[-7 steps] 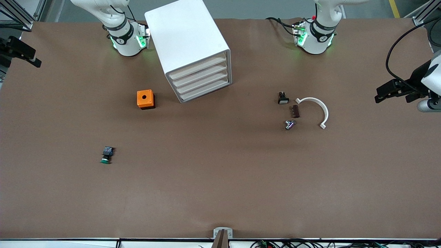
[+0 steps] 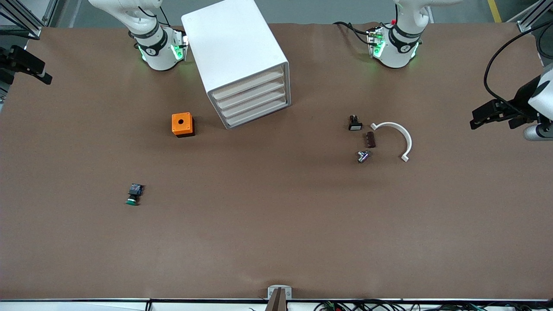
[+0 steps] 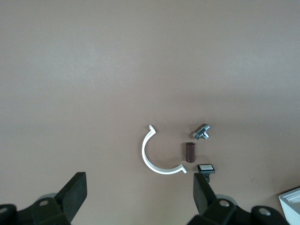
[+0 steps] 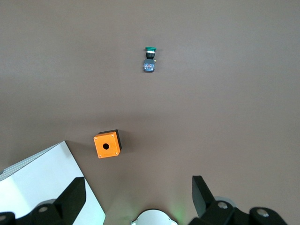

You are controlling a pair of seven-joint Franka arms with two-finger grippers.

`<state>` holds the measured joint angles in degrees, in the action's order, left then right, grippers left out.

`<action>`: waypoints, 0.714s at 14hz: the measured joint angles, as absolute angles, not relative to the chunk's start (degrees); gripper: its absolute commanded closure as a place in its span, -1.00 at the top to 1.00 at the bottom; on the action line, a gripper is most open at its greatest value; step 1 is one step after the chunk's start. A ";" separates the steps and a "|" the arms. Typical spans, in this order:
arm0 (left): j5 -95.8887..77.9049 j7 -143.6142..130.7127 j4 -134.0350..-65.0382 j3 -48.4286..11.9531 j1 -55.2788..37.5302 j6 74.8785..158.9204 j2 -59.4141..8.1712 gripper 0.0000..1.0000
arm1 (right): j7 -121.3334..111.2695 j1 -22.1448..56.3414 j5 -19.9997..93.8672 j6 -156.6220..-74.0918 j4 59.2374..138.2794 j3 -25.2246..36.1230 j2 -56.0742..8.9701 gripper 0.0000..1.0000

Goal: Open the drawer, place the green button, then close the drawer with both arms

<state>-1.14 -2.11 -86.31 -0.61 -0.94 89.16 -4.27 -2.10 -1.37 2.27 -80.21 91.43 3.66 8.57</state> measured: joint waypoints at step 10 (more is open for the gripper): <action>-1.14 -3.09 -87.36 -0.46 0.48 88.55 -8.25 1.00 | -2.10 -1.37 2.27 -80.21 91.47 3.66 8.56 1.00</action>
